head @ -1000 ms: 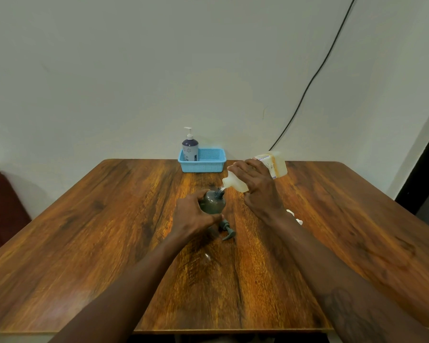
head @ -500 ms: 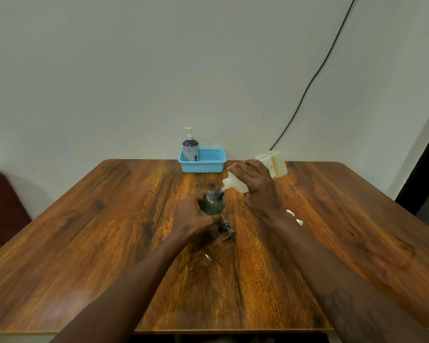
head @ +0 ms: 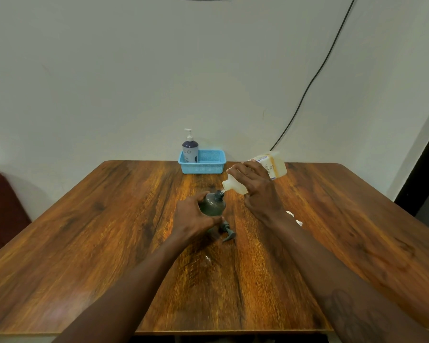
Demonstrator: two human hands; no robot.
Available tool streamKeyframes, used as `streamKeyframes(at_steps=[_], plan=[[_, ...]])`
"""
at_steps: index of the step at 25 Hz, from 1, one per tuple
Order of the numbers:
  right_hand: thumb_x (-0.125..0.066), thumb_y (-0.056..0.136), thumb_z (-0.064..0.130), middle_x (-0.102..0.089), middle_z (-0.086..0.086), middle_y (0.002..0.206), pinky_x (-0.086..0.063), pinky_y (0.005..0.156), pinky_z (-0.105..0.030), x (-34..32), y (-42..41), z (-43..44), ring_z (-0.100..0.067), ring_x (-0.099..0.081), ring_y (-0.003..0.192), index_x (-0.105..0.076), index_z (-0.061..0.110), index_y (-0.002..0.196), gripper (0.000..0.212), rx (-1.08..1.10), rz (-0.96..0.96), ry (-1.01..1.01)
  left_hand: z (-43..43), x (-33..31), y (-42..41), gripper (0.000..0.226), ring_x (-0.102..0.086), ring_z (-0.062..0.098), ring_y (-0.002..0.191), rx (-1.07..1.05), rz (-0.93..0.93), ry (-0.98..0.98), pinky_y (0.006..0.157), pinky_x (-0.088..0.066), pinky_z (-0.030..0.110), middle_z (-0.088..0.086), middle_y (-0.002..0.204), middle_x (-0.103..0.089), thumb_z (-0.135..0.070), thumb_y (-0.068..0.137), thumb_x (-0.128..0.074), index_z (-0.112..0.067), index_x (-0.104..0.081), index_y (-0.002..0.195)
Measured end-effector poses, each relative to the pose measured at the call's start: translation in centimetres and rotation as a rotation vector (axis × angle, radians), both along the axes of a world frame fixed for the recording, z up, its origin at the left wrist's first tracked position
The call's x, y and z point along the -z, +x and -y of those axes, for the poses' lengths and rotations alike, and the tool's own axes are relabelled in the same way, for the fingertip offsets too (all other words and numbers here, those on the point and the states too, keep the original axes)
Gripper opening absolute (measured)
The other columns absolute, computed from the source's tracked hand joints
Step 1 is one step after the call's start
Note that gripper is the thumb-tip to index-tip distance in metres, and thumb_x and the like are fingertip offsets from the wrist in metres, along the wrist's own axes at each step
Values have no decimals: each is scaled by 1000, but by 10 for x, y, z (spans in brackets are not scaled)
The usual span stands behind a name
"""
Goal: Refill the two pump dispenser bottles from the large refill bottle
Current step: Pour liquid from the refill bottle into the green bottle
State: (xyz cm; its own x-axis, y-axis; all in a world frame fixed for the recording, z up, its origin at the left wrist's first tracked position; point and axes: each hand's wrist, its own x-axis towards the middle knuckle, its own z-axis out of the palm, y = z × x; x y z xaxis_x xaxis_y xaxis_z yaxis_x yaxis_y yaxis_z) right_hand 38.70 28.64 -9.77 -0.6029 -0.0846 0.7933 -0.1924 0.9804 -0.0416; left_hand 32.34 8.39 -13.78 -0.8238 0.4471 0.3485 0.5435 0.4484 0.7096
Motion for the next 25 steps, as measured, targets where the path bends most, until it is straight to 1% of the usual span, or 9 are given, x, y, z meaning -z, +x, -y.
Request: streamKeyframes(at_steps=[4, 7, 11, 14, 16, 19, 22, 25], plan=[[-83, 64, -15, -66, -6, 134, -41, 106, -53, 0, 0, 0, -32, -51, 130, -65, 13, 133, 77, 0, 14, 10, 0, 0, 1, 82, -57, 7, 102, -4, 9, 9, 77, -42, 12, -2, 125, -67, -43, 66, -91, -24, -57, 139], [-82, 62, -16, -66, -7, 134, -41, 107, -54, -2, 1, 1, -33, -51, 129, -65, 13, 132, 77, -1, 3, 20, 0, 0, 1, 83, -57, 7, 102, -5, 8, 7, 75, -39, 8, -2, 124, -67, -43, 66, -91, -23, -57, 139], [-84, 62, -16, -66, -8, 133, -37, 108, -51, -2, 2, 2, -32, -50, 129, -66, 13, 132, 77, -3, -2, 41, 1, 0, 1, 82, -58, 6, 101, -12, 0, 12, 74, -38, 7, -3, 123, -68, -43, 66, -91, -23, -58, 138], [-84, 63, -15, -66, -8, 133, -43, 106, -55, -4, 3, 3, -34, -53, 128, -66, 13, 131, 76, -11, 13, 44, 1, 1, 1, 81, -58, 8, 102, 3, 2, 15, 76, -40, 9, -4, 122, -67, -43, 66, -91, -23, -58, 138], [-83, 64, -16, -66, -9, 133, -46, 105, -58, -6, 4, 3, -35, -53, 128, -66, 13, 132, 76, -11, 22, 48, 1, 0, 3, 80, -56, 7, 101, 4, -3, 17, 74, -39, 8, -9, 117, -64, -42, 67, -91, -23, -58, 138], [-82, 64, -17, -65, -8, 133, -47, 105, -59, -7, 4, 3, -35, -53, 128, -66, 13, 132, 76, -3, 29, 56, 1, -1, 4, 78, -55, 6, 99, 6, -6, 20, 72, -38, 7, -14, 110, -57, -39, 69, -91, -22, -58, 138], [-82, 64, -17, -65, -7, 134, -45, 106, -59, -6, 4, 3, -33, -51, 130, -66, 14, 132, 77, 5, 32, 67, 1, 0, 4, 79, -56, 5, 99, 11, -6, 16, 73, -39, 8, -10, 116, -64, -40, 68, -91, -22, -58, 138], [-82, 64, -17, -65, -7, 133, -40, 108, -54, -7, 5, 5, -33, -50, 130, -66, 15, 131, 76, 5, 21, 81, 0, 0, 4, 81, -57, 5, 100, 4, -2, 16, 74, -39, 7, -6, 122, -67, -42, 67, -91, -23, -58, 138]])
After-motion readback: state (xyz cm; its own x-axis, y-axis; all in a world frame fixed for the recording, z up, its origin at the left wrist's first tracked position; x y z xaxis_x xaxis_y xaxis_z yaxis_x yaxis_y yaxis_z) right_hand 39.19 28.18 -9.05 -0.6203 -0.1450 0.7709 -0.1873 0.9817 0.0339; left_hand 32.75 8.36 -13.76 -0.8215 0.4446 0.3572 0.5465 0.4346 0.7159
